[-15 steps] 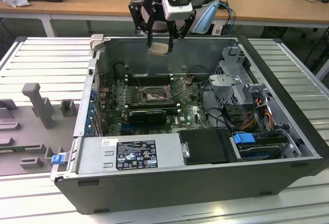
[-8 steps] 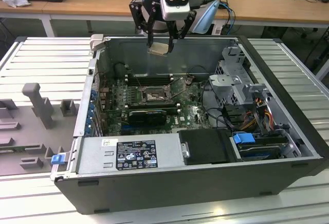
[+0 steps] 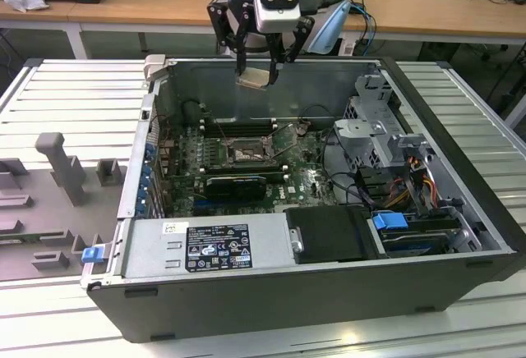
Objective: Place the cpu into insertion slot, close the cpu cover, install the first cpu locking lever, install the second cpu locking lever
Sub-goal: 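Place the cpu into insertion slot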
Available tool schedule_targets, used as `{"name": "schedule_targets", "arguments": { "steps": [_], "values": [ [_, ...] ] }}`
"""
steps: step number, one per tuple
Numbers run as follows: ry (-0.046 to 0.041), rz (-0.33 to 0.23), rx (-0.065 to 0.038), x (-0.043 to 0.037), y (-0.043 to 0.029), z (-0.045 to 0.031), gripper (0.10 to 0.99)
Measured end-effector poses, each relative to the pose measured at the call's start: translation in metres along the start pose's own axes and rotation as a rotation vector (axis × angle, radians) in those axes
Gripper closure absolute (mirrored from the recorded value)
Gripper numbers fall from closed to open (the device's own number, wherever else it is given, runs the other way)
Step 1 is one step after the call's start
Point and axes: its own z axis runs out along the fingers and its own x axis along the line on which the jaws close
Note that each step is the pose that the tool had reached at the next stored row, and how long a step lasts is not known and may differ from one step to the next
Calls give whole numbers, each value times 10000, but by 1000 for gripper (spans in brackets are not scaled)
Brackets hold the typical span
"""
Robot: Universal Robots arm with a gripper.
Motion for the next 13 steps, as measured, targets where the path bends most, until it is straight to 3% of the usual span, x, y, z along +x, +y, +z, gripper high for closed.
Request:
{"name": "schedule_targets", "arguments": {
  "steps": [13],
  "values": [
    [-80, 903, -18, 0, 0, 0, 557]
  ]
}}
